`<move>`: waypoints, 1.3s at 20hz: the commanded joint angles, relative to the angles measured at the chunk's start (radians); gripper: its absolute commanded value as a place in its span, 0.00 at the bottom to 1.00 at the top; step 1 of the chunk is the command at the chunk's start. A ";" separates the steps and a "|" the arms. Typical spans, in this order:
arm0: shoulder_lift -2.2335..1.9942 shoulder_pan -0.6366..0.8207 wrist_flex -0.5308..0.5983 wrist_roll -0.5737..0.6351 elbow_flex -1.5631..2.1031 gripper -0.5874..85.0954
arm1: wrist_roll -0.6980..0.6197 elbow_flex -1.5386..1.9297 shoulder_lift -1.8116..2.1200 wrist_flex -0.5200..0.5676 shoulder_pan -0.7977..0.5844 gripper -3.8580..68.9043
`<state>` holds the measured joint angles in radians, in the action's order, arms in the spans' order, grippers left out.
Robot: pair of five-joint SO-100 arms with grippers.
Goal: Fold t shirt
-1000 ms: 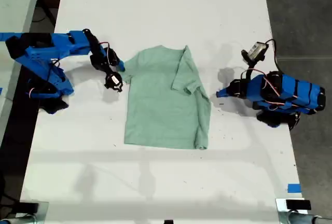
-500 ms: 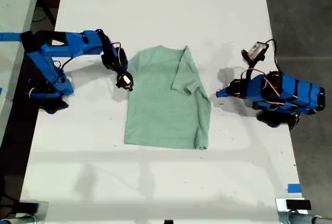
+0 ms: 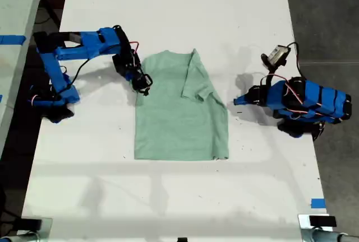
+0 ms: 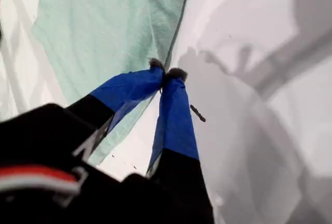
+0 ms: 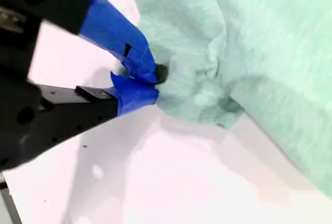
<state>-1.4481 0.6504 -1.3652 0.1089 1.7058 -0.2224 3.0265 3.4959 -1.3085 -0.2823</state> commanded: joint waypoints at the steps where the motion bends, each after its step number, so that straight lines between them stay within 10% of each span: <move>1: 0.034 -0.060 -0.025 0.041 -0.196 0.01 | -0.015 0.087 0.005 0.005 0.006 0.10; 21: 0.161 -0.295 0.015 0.379 -0.644 0.01 | -0.020 0.086 0.005 0.005 0.006 0.10; 26: 0.167 -0.305 0.032 0.394 -0.666 0.23 | -0.021 0.086 0.005 0.006 0.006 0.10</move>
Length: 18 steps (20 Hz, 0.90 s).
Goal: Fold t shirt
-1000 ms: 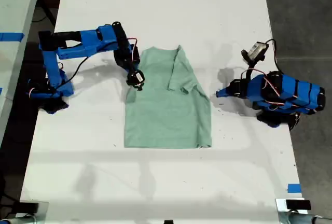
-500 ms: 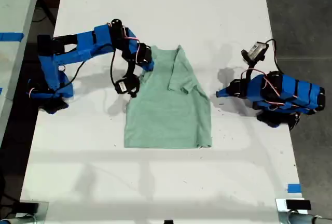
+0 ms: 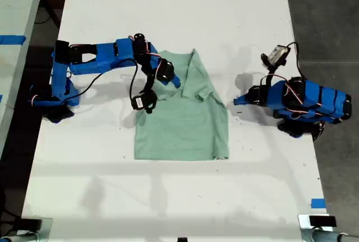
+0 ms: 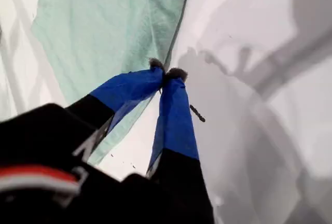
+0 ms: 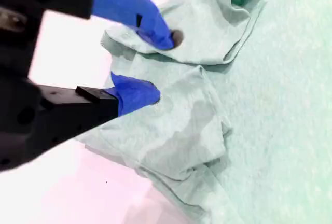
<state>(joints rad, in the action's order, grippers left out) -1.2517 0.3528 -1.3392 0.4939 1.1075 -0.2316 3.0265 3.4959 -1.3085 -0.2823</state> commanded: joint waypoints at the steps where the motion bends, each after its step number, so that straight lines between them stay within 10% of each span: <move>1: -0.040 -0.008 0.006 0.011 -0.067 0.23 | -0.012 0.086 0.005 0.006 0.006 0.10; 7: -0.474 0.118 -0.087 -0.160 0.282 0.16 | -0.014 0.086 0.005 0.006 0.008 0.10; 18: -1.373 0.075 0.348 -0.347 1.476 0.09 | -0.008 0.086 0.005 0.006 0.006 0.10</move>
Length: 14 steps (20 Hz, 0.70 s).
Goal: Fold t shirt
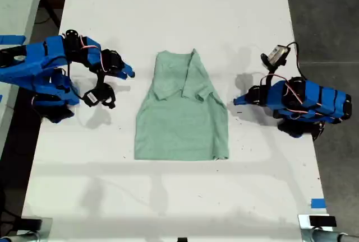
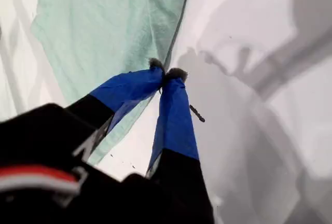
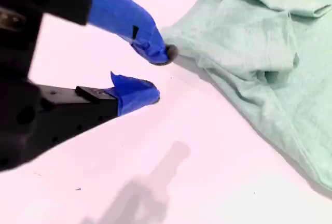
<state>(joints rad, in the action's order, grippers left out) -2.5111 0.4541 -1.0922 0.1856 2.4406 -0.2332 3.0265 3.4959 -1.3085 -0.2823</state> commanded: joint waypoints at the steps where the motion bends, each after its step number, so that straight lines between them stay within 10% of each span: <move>1: -0.195 -0.028 0.129 -0.063 0.230 0.09 | -0.008 0.086 0.005 0.006 0.005 0.10; 7: -1.078 0.018 -0.015 -0.035 0.673 0.09 | -0.005 0.086 0.005 0.005 0.000 0.10; 14: -1.075 0.123 0.032 0.080 0.761 0.04 | 0.006 0.087 0.005 -0.002 0.000 0.10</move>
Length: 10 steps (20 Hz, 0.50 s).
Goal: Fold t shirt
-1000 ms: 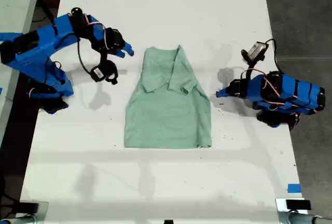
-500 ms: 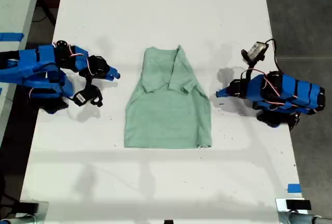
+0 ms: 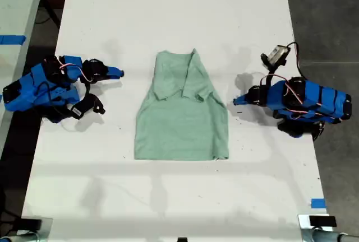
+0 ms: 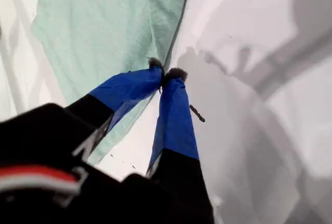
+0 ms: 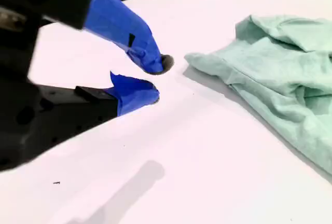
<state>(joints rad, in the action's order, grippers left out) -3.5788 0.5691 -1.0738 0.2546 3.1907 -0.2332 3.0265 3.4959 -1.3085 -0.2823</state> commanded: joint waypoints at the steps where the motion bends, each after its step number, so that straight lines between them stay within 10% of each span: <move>1: -0.008 0.000 0.014 0.011 0.011 0.03 | 0.006 0.087 0.005 -0.002 0.000 0.10; 10: -0.008 -0.020 0.014 0.011 0.011 0.03 | -0.009 0.086 0.005 -0.011 -0.040 0.12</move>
<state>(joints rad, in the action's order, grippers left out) -3.5803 0.5645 -1.0738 0.2577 3.1907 -0.2332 3.0265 3.4959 -1.3085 -0.3145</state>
